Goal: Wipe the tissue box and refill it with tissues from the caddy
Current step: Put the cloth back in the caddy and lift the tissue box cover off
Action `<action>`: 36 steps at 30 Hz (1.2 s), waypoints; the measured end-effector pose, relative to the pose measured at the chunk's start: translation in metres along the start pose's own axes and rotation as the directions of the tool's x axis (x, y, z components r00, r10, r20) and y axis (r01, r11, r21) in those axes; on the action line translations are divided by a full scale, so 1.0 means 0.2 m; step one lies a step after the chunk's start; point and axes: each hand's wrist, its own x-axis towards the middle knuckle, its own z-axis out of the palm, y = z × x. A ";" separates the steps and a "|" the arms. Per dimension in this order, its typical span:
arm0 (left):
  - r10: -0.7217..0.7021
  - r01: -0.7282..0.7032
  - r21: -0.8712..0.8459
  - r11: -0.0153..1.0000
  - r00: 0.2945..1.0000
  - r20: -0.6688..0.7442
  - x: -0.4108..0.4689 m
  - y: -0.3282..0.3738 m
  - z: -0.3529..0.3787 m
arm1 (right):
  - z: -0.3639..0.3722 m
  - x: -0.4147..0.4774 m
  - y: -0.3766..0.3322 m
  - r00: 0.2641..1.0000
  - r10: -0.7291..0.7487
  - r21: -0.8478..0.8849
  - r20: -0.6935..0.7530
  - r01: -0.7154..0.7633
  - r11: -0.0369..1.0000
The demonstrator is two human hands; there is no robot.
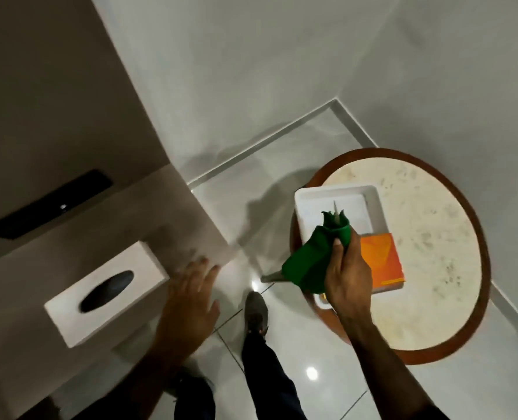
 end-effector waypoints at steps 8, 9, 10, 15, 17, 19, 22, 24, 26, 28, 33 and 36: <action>0.212 -0.215 -0.043 0.976 0.975 -0.060 0.60 0.69 -0.03 | -0.11 0.56 0.22 0.999 0.025 -0.110 0.034 -0.022 0.994; 0.237 -0.240 -0.051 0.969 0.970 -0.061 0.66 0.73 -0.02 | -0.11 0.62 0.24 0.998 0.014 -0.115 0.062 -0.007 0.993; 0.255 -0.258 -0.063 0.964 0.965 -0.059 0.72 0.77 -0.01 | -0.10 0.68 0.25 0.995 0.012 -0.139 0.098 0.002 0.990; 0.272 -0.275 0.029 0.961 0.959 0.076 0.99 0.92 0.08 | 0.01 0.89 0.39 0.911 0.096 -0.334 0.402 0.048 0.941; 0.239 -0.263 0.134 0.955 0.955 0.176 1.09 0.95 0.12 | 0.03 0.92 0.46 0.902 0.079 -0.357 0.425 0.088 0.930; 0.182 -0.235 0.228 0.945 0.956 0.230 1.15 0.96 0.16 | 0.03 0.96 0.54 0.920 0.115 -0.362 0.374 0.030 0.932; 0.083 -0.142 0.264 0.954 0.971 0.224 1.20 0.99 0.23 | 0.04 1.00 0.62 0.886 0.271 -0.389 0.378 -0.113 0.914; 0.004 -0.056 0.261 0.964 0.981 0.195 1.22 1.04 0.27 | 0.07 1.02 0.65 0.839 0.322 -0.417 0.438 -0.128 0.900; -0.101 0.050 0.272 0.961 0.979 0.178 1.25 1.09 0.31 | 0.10 1.03 0.66 0.815 0.330 -0.395 0.476 -0.137 0.909; -0.178 0.119 0.306 0.944 0.969 0.171 1.27 1.12 0.34 | 0.12 1.04 0.67 0.819 0.333 -0.404 0.467 -0.137 0.904; -0.201 0.169 0.314 0.934 0.977 0.073 1.27 1.12 0.34 | 0.07 1.05 0.64 0.857 0.343 -0.568 0.384 -0.074 0.820; -0.178 0.180 0.257 0.950 0.984 -0.030 1.23 1.07 0.30 | 0.00 1.03 0.65 0.904 0.331 -0.627 0.269 -0.096 0.773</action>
